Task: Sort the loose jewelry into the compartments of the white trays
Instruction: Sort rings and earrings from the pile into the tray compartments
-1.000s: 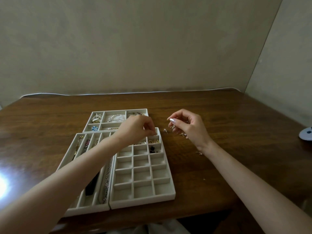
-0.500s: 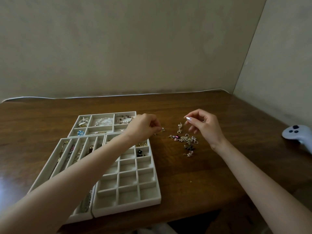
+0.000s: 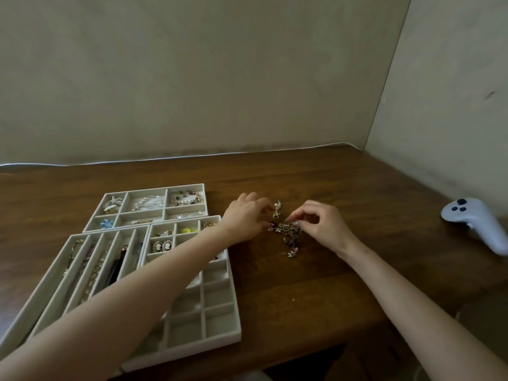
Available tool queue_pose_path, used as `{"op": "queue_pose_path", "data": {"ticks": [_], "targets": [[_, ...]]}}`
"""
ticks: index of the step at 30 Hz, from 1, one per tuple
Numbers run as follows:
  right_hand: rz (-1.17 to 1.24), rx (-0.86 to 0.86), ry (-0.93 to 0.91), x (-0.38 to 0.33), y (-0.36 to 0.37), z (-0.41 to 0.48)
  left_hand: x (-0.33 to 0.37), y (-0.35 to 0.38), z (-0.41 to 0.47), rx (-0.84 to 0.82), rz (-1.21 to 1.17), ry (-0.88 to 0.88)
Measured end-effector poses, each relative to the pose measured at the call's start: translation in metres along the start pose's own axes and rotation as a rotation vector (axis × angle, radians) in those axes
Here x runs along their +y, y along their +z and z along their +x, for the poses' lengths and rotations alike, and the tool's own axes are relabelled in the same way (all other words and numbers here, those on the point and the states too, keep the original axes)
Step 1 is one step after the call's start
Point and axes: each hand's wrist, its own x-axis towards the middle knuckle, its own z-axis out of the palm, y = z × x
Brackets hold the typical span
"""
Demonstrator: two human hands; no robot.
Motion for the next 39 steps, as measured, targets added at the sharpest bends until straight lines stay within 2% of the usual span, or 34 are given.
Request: {"op": "queue_pose_path", "data": {"ticks": [6,13,17,22,27,33,39], "targets": [[0.008,-0.065,-0.050,0.002,-0.002,-0.002,0.005,0.002,0.015,-0.076,0.083,0.061],[0.083,-0.290,-0.008,0.002,-0.008,-0.006,0.005,-0.004,0.018,-0.175,0.078,0.094],[0.004,-0.352,-0.012,0.000,-0.009,-0.008,0.004,-0.007,0.014,-0.125,0.068,0.115],[-0.007,-0.300,0.020,0.003,-0.008,-0.007,0.002,-0.009,0.003,-0.027,-0.010,0.102],[-0.022,-0.188,0.023,0.001,-0.006,-0.006,-0.005,-0.009,-0.008,0.082,-0.354,0.022],[0.027,-0.106,0.085,-0.002,-0.009,-0.007,-0.006,-0.015,-0.021,0.039,-0.611,-0.035],[0.086,-0.053,0.093,-0.002,-0.009,-0.008,-0.002,-0.014,-0.025,0.039,-0.701,-0.091]]}}
